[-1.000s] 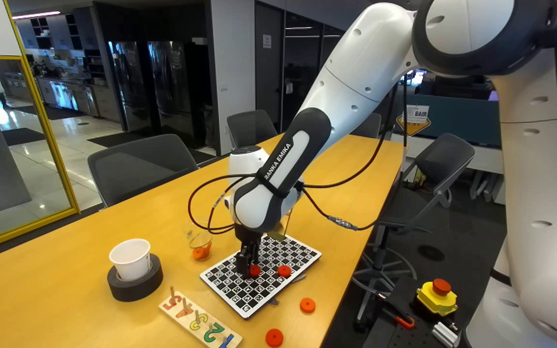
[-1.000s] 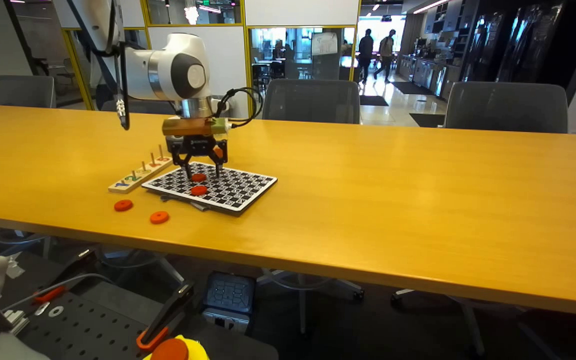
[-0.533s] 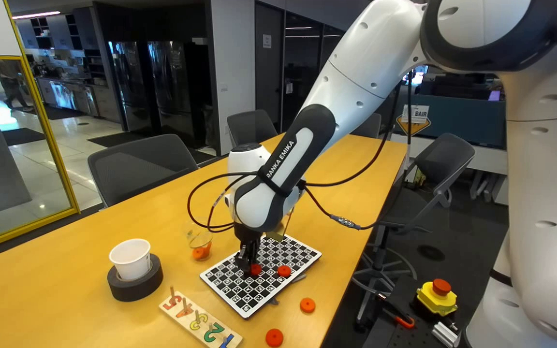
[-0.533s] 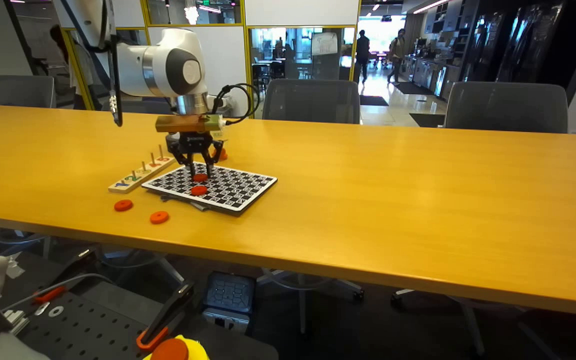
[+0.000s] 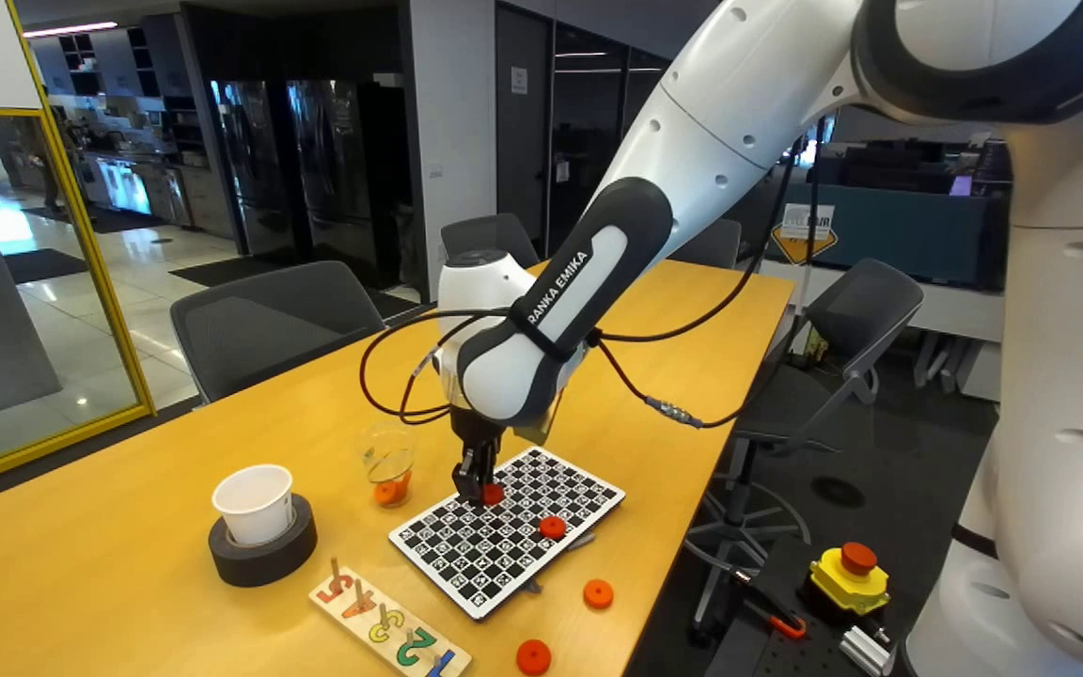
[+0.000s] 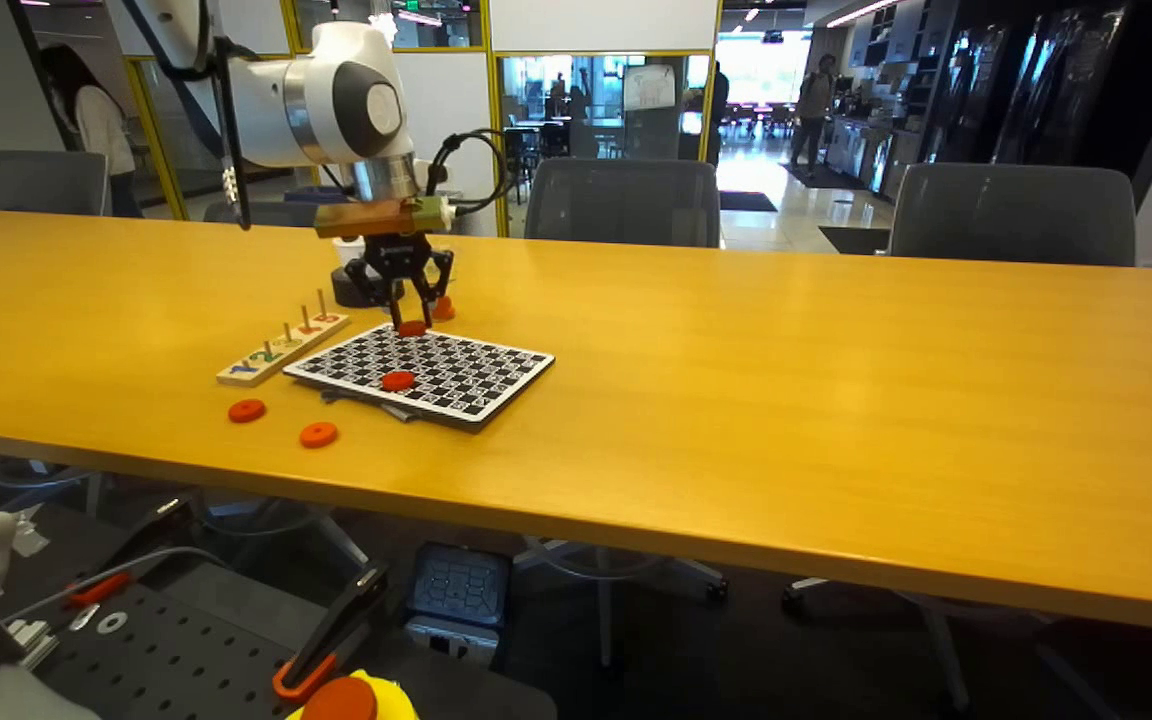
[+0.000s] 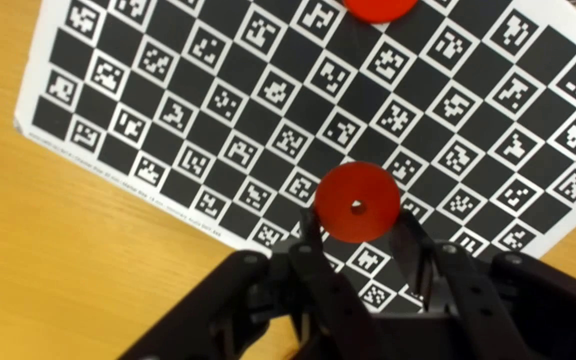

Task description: Pick up all the orange objects from the checkers board and the table, and put them in two cups

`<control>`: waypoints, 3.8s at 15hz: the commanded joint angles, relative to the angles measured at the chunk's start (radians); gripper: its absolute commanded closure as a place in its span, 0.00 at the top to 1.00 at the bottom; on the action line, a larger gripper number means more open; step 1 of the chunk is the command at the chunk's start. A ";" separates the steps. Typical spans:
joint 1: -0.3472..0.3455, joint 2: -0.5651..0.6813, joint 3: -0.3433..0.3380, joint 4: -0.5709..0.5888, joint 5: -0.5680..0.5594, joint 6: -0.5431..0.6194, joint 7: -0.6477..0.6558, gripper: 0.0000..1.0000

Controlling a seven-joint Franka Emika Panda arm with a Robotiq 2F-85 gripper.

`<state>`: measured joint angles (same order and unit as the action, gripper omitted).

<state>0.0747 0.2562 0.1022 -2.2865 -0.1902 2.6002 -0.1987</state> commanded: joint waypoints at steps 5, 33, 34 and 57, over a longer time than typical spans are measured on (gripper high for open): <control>0.101 0.002 0.041 0.235 -0.082 -0.204 0.010 0.21; 0.249 0.549 0.111 1.107 -0.099 -0.491 -0.360 0.21; 0.252 0.561 0.111 1.126 -0.098 -0.501 -0.366 0.21; 0.130 0.180 0.007 0.576 -0.094 -0.430 -0.077 1.00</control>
<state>0.2456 0.5599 0.1149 -1.5179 -0.2947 2.1024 -0.3370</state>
